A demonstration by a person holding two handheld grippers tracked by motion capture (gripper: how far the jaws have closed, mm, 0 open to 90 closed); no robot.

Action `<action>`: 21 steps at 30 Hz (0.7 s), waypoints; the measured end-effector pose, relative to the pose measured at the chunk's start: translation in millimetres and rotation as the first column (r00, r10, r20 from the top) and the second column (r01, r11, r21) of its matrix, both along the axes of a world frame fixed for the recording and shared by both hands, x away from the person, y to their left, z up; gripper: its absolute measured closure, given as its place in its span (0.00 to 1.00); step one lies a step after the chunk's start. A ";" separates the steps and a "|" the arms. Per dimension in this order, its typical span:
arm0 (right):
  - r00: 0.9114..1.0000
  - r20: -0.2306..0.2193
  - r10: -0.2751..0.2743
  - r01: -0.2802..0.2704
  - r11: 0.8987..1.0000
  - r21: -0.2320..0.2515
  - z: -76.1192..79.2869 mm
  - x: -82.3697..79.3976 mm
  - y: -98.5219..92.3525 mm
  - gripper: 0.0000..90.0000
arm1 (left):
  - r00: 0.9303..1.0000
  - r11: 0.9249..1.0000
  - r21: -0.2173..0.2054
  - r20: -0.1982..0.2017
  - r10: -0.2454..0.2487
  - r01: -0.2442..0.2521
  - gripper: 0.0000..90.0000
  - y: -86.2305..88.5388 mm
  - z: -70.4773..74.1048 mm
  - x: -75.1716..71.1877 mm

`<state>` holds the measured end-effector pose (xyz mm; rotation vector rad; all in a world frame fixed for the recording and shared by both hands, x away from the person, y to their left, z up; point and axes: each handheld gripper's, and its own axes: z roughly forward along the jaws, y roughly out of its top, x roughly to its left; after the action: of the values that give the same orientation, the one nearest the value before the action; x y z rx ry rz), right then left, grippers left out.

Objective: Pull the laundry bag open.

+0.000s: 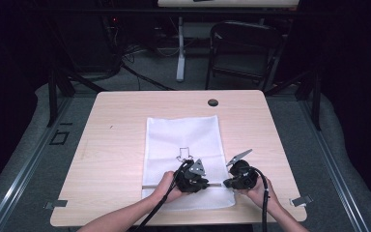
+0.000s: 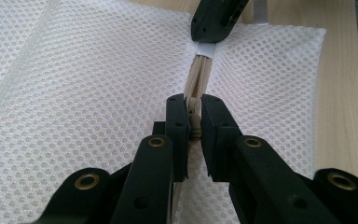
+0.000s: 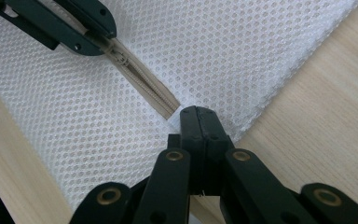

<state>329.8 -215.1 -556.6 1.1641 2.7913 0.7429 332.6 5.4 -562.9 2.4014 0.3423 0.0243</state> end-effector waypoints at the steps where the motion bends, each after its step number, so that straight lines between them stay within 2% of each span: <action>1: 1.000 -0.001 0.000 0.000 1.000 -0.001 0.1 0.0 0.0 1.00 | 1.000 1.000 0.001 0.005 -0.003 0.003 0.91 -0.3 0.2 -0.2; 9: 1.000 -0.002 -0.012 0.012 1.000 0.010 -0.2 -1.0 0.6 1.00 | 1.000 1.000 0.002 -0.008 -0.006 0.006 0.91 0.9 -0.6 0.8; 13: 1.000 -0.002 -0.019 0.019 1.000 0.009 -0.3 -1.1 0.7 1.00 | 1.000 1.000 -0.005 -0.018 -0.001 0.001 0.91 6.7 0.7 2.5; 17: 1.000 -0.003 -0.021 0.021 1.000 0.001 0.3 -1.3 1.2 1.00 | 1.000 1.000 0.006 -0.001 0.000 0.000 0.91 11.5 4.5 1.1; 21: 1.000 -0.004 -0.022 0.022 1.000 0.001 0.3 -1.6 1.3 1.00 | 1.000 1.000 0.004 -0.017 0.002 -0.002 0.91 14.6 0.8 2.2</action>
<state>328.3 -213.8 -556.3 1.1949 2.7770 0.7410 334.7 20.0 -562.1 2.4066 0.3529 0.0054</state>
